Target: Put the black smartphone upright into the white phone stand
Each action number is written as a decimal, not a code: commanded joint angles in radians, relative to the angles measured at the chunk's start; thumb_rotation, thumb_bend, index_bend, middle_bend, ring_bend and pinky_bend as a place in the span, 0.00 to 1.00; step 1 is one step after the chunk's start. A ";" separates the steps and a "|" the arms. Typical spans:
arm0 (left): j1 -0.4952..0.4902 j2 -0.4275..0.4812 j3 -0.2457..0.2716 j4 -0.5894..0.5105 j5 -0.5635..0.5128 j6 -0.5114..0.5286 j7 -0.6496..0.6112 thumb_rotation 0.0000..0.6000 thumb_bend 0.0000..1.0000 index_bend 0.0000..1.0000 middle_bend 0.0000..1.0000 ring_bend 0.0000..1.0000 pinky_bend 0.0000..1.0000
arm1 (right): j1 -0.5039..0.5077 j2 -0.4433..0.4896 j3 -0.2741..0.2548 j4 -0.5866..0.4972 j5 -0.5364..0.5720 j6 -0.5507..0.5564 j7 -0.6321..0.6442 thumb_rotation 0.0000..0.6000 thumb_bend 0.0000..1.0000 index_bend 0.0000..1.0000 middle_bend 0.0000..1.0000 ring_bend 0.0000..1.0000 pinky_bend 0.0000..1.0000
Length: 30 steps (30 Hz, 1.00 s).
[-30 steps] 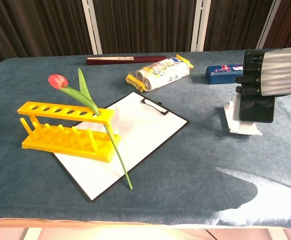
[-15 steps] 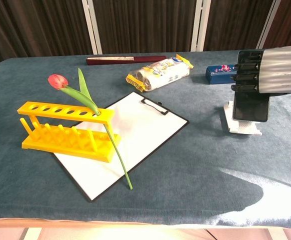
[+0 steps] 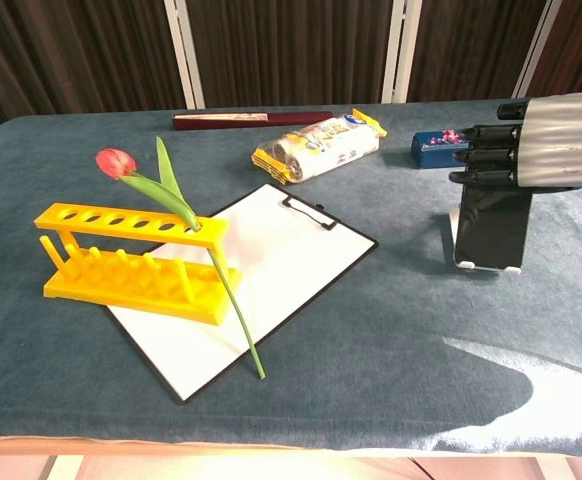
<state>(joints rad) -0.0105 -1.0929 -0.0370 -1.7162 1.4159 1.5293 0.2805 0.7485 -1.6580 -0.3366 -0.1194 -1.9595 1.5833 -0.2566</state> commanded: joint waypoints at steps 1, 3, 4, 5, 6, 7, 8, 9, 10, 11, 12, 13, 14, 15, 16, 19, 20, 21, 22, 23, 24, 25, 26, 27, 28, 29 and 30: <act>0.000 0.000 0.000 0.000 0.000 -0.001 -0.001 1.00 0.53 0.19 0.10 0.10 0.28 | -0.002 0.001 0.006 -0.004 0.006 0.005 0.005 1.00 0.38 0.29 0.33 0.25 0.65; 0.000 0.001 0.000 0.000 -0.001 -0.001 -0.001 1.00 0.53 0.19 0.10 0.10 0.28 | -0.008 0.001 0.016 -0.011 0.018 0.011 0.013 1.00 0.34 0.26 0.31 0.23 0.62; 0.000 0.001 0.000 -0.001 -0.002 -0.001 -0.001 1.00 0.53 0.19 0.10 0.10 0.28 | -0.014 0.001 0.025 -0.020 0.028 0.017 0.024 1.00 0.32 0.24 0.29 0.21 0.60; 0.000 0.001 -0.001 -0.001 -0.002 0.000 -0.001 1.00 0.53 0.19 0.10 0.10 0.28 | -0.020 0.001 0.032 -0.029 0.036 0.024 0.035 1.00 0.29 0.21 0.27 0.19 0.57; 0.000 0.001 -0.001 -0.001 -0.002 0.000 -0.001 1.00 0.53 0.19 0.10 0.10 0.28 | -0.026 0.002 0.040 -0.040 0.044 0.033 0.052 1.00 0.26 0.18 0.24 0.17 0.53; 0.000 0.001 -0.001 -0.001 -0.002 0.000 -0.001 1.00 0.53 0.19 0.10 0.10 0.28 | -0.036 0.004 0.051 -0.057 0.057 0.043 0.076 1.00 0.23 0.14 0.22 0.15 0.47; 0.000 0.001 0.000 -0.001 -0.002 0.000 -0.002 1.00 0.53 0.19 0.10 0.10 0.28 | -0.044 0.006 0.058 -0.070 0.065 0.047 0.094 1.00 0.21 0.11 0.20 0.13 0.44; 0.000 0.001 0.000 -0.001 -0.002 -0.001 -0.002 1.00 0.53 0.19 0.10 0.10 0.28 | -0.053 0.010 0.067 -0.088 0.075 0.054 0.116 1.00 0.19 0.07 0.17 0.11 0.38; 0.000 0.002 0.000 -0.002 -0.002 -0.001 -0.002 1.00 0.53 0.19 0.10 0.10 0.28 | -0.065 0.017 0.077 -0.112 0.087 0.062 0.138 1.00 0.18 0.04 0.14 0.09 0.33; 0.000 0.002 0.000 -0.002 -0.003 -0.002 -0.002 1.00 0.53 0.19 0.10 0.10 0.28 | -0.072 0.025 0.085 -0.130 0.095 0.070 0.147 1.00 0.18 0.02 0.13 0.07 0.30; 0.000 0.002 0.000 -0.002 -0.003 -0.002 -0.001 1.00 0.53 0.19 0.10 0.10 0.28 | -0.080 0.033 0.093 -0.149 0.104 0.080 0.150 1.00 0.18 0.01 0.11 0.06 0.27; -0.001 0.002 0.000 -0.002 -0.003 -0.003 0.000 1.00 0.53 0.19 0.10 0.10 0.28 | -0.089 0.047 0.107 -0.177 0.117 0.096 0.147 1.00 0.18 0.00 0.09 0.05 0.25; -0.001 0.002 0.000 -0.003 -0.004 -0.004 0.001 1.00 0.53 0.19 0.10 0.10 0.28 | -0.098 0.058 0.121 -0.204 0.130 0.107 0.142 1.00 0.18 0.00 0.09 0.04 0.25; -0.001 0.002 0.000 -0.003 -0.004 -0.004 0.001 1.00 0.53 0.19 0.10 0.10 0.28 | -0.108 0.070 0.137 -0.237 0.147 0.116 0.136 1.00 0.18 0.00 0.08 0.04 0.25; -0.002 0.002 0.000 -0.003 -0.003 -0.005 0.002 1.00 0.53 0.19 0.10 0.10 0.28 | -0.123 0.089 0.161 -0.294 0.172 0.128 0.131 1.00 0.18 0.00 0.08 0.04 0.25; -0.002 0.001 0.002 -0.004 -0.001 -0.005 0.006 1.00 0.53 0.19 0.10 0.10 0.28 | -0.168 0.144 0.224 -0.499 0.240 0.162 0.130 1.00 0.18 0.00 0.08 0.02 0.25; -0.002 0.001 0.002 -0.004 0.000 -0.005 0.007 1.00 0.53 0.19 0.10 0.10 0.28 | -0.183 0.166 0.235 -0.574 0.256 0.167 0.139 1.00 0.18 0.00 0.08 0.02 0.25; -0.002 0.001 0.003 -0.004 0.001 -0.005 0.008 1.00 0.53 0.19 0.10 0.10 0.28 | -0.200 0.192 0.243 -0.656 0.273 0.166 0.149 1.00 0.18 0.00 0.07 0.02 0.25; -0.003 0.001 0.003 -0.004 0.002 -0.005 0.009 1.00 0.53 0.19 0.10 0.10 0.28 | -0.224 0.233 0.245 -0.774 0.296 0.152 0.165 1.00 0.18 0.00 0.07 0.02 0.25; -0.003 0.001 0.004 -0.004 0.003 -0.005 0.010 1.00 0.53 0.19 0.10 0.10 0.28 | -0.242 0.268 0.243 -0.864 0.313 0.137 0.177 1.00 0.18 0.01 0.08 0.02 0.25; -0.003 0.001 0.004 -0.004 0.005 -0.005 0.011 1.00 0.53 0.19 0.10 0.10 0.28 | -0.261 0.302 0.239 -0.951 0.332 0.122 0.184 1.00 0.18 0.03 0.07 0.02 0.25; -0.003 0.001 0.005 -0.005 0.006 -0.004 0.011 1.00 0.53 0.19 0.10 0.10 0.28 | -0.287 0.342 0.236 -1.054 0.362 0.101 0.185 1.00 0.18 0.05 0.07 0.02 0.25; -0.003 0.002 0.005 -0.004 0.008 -0.003 0.011 1.00 0.53 0.19 0.10 0.10 0.28 | -0.306 0.367 0.234 -1.118 0.385 0.090 0.181 1.00 0.18 0.06 0.07 0.02 0.25; -0.002 0.001 0.005 -0.003 0.009 -0.001 0.010 1.00 0.53 0.19 0.10 0.10 0.28 | -0.329 0.392 0.233 -1.184 0.412 0.076 0.174 1.00 0.18 0.06 0.07 0.02 0.25; -0.002 0.001 0.005 -0.002 0.010 0.001 0.010 1.00 0.53 0.19 0.10 0.10 0.28 | -0.344 0.406 0.233 -1.220 0.429 0.069 0.169 1.00 0.18 0.07 0.08 0.02 0.25; -0.001 0.001 0.004 -0.001 0.012 0.004 0.010 1.00 0.53 0.19 0.10 0.10 0.28 | -0.359 0.417 0.234 -1.249 0.446 0.063 0.167 1.00 0.18 0.07 0.08 0.02 0.25; 0.001 0.001 0.005 0.000 0.014 0.007 0.009 1.00 0.53 0.19 0.10 0.10 0.28 | -0.374 0.424 0.238 -1.273 0.466 0.056 0.167 1.00 0.18 0.06 0.08 0.02 0.24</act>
<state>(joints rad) -0.0108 -1.0920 -0.0324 -1.7168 1.4286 1.5351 0.2900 0.4807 -1.3577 -0.1218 -1.1749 -1.6151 1.6819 -0.0966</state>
